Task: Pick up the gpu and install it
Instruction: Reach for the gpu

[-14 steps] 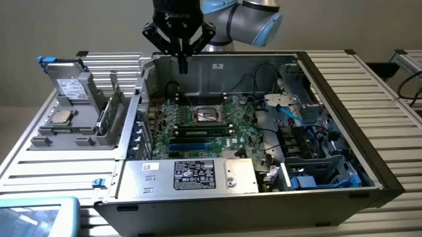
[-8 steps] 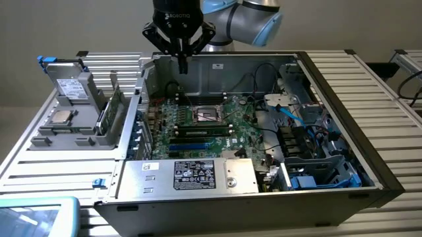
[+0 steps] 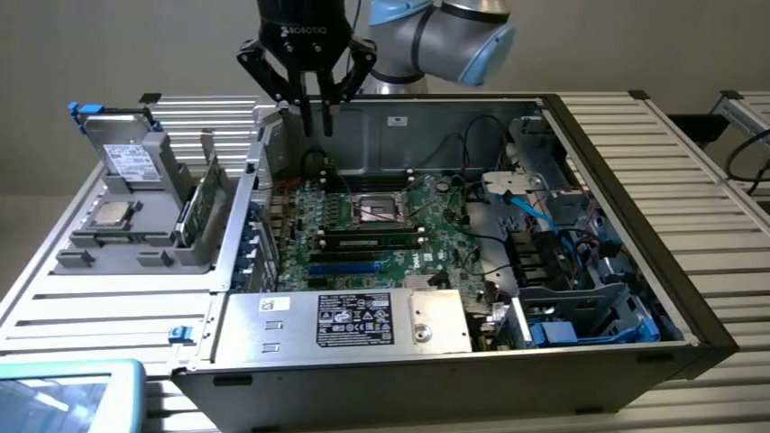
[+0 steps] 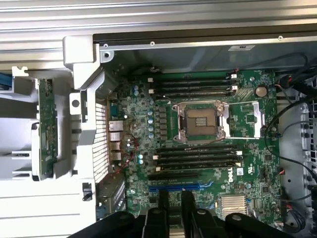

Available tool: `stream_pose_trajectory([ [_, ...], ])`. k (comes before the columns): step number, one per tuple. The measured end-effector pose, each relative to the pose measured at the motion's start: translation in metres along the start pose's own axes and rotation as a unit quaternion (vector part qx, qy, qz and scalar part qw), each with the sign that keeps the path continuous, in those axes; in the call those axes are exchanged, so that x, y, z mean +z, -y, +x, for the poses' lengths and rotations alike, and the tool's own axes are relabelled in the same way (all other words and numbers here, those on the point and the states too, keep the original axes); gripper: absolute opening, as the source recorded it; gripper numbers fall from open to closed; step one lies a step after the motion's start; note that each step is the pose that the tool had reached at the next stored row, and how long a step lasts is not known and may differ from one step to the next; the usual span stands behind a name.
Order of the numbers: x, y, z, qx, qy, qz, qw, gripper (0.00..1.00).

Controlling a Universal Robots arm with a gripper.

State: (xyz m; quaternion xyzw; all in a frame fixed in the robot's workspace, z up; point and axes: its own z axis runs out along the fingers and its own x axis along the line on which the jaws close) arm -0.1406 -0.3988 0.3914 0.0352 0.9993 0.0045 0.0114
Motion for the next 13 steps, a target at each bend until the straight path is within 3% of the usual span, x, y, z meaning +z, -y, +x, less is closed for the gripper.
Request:
stream_pose_trajectory([
  [1,0.0002,0.0003,0.005,0.0,0.0001,0.0,1.0,0.25],
  [4,0.0007,0.0013,0.018,0.0,0.0003,-0.0001,1.0,0.43],
  [5,0.0009,0.0016,0.023,0.0,0.0003,-0.0001,1.0,0.43],
  [6,0.0013,0.0019,0.027,0.0,0.0004,-0.0001,1.0,0.49],
  [13,0.004,0.0036,0.059,0.0,0.0005,-0.0001,1.0,0.49],
])
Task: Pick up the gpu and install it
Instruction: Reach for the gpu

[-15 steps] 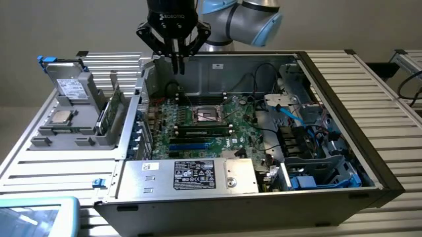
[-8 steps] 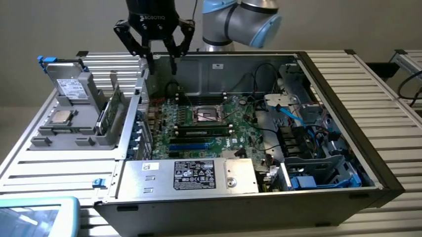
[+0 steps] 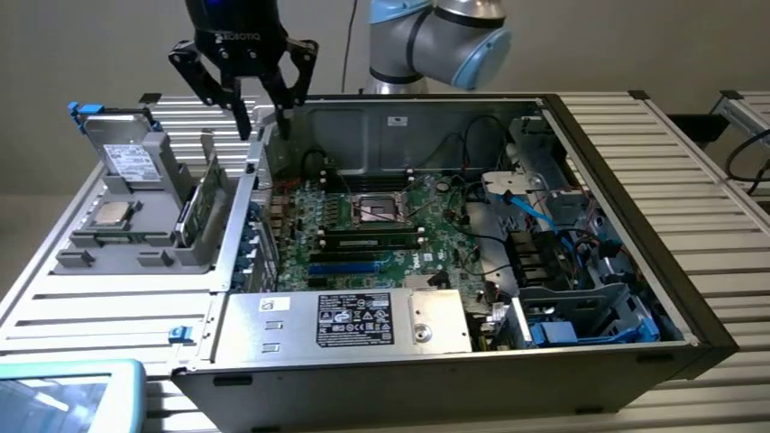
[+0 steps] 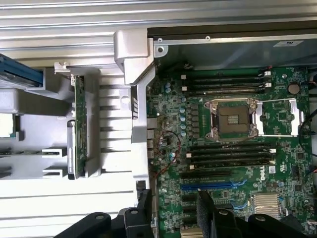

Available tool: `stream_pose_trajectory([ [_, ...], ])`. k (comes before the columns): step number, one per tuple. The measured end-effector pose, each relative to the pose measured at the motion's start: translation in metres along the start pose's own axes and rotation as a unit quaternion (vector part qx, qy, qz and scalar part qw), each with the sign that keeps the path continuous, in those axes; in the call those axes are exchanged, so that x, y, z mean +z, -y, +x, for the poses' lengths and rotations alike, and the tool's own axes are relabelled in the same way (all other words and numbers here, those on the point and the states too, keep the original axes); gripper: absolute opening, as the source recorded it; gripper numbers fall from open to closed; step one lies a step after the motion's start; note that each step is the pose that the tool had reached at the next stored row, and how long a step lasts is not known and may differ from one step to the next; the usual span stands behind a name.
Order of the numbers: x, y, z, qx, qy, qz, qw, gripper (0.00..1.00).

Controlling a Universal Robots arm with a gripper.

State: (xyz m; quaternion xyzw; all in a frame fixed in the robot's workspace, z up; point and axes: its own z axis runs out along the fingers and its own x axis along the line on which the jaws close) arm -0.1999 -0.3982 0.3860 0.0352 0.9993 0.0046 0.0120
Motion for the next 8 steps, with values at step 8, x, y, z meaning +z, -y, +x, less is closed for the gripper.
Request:
stream_pose_trajectory([
  [8,0.0028,-0.0004,0.037,0.0,0.0,0.0,1.0,0.49],
])
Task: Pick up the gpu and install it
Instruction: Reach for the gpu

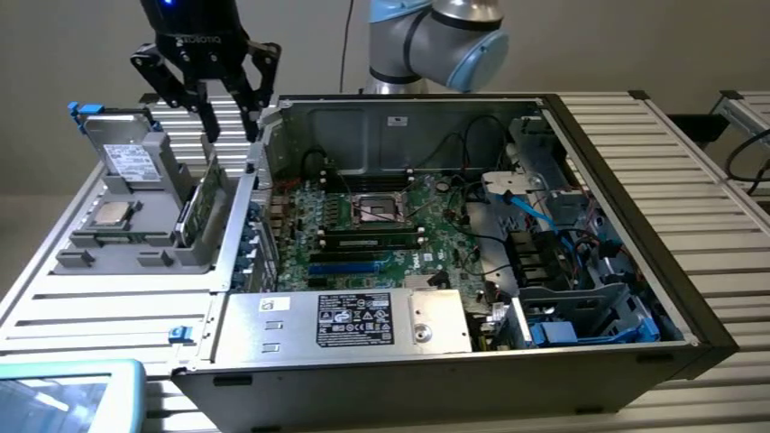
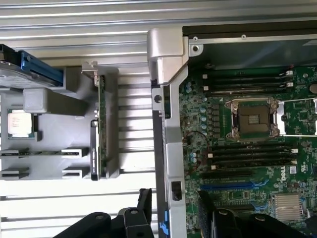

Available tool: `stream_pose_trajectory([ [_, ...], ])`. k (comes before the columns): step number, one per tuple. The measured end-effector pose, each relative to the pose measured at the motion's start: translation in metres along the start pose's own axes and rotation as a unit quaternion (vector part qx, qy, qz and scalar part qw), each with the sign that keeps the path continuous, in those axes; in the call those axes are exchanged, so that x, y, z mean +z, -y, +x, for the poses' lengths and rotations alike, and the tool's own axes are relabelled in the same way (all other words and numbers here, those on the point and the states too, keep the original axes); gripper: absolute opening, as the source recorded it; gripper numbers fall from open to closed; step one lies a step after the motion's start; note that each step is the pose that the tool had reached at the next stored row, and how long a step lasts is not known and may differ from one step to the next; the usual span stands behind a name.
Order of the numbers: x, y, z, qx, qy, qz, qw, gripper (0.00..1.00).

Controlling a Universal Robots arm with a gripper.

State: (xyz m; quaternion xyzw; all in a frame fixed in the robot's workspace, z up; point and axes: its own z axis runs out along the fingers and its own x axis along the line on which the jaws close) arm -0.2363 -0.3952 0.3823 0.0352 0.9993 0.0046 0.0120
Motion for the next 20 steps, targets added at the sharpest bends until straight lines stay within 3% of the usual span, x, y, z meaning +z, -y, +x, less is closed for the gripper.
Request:
stream_pose_trajectory([
  [13,0.0075,-0.0063,0.06,0.0,0.0,0.0,1.0,0.49],
  [20,0.0141,-0.0141,0.092,0.0,0.0,0.0,1.0,0.49],
])
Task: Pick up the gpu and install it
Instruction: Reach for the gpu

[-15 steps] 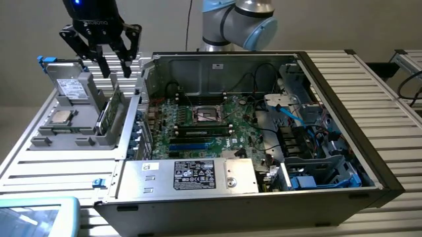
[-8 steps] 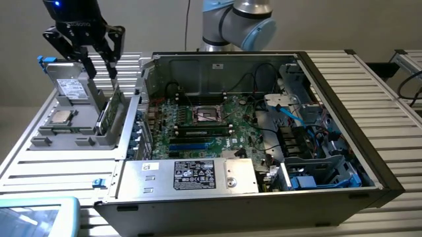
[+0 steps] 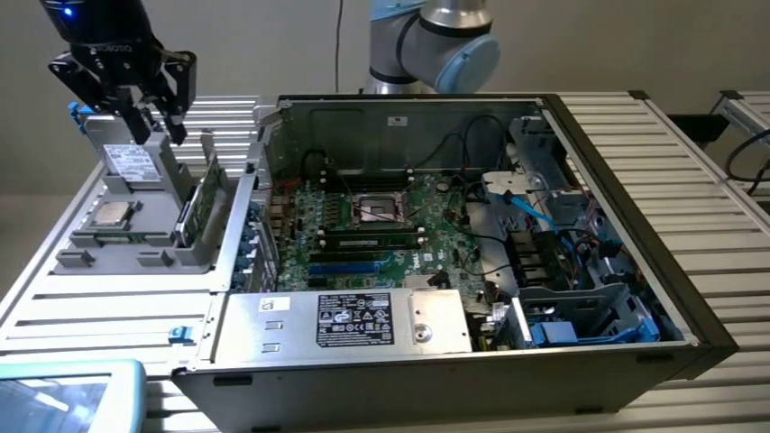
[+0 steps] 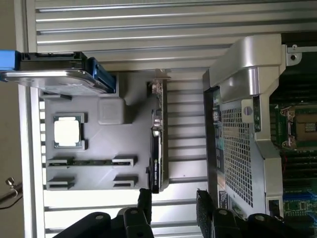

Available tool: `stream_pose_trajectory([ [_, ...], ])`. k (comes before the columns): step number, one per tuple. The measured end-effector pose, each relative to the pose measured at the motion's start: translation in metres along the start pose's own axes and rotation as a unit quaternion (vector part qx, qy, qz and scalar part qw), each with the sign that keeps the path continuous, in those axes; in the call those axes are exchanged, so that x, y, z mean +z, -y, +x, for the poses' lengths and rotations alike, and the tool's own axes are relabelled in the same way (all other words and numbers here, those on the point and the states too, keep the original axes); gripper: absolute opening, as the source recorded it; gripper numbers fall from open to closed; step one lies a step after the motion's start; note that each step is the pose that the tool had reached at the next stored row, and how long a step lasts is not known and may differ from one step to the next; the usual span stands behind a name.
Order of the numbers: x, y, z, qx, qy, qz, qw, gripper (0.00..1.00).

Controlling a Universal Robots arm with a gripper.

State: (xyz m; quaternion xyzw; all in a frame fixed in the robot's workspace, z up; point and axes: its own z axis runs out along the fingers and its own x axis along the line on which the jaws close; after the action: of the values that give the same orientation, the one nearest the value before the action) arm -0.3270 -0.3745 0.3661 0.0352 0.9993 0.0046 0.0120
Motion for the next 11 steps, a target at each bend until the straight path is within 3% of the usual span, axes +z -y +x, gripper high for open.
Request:
stream_pose_trajectory([
  [5,0.0056,-0.0117,0.02,0.0,0.0,0.0,1.0,0.49],
  [11,0.0058,-0.0123,0.021,0.0,0.0,0.0,1.0,0.49],
])
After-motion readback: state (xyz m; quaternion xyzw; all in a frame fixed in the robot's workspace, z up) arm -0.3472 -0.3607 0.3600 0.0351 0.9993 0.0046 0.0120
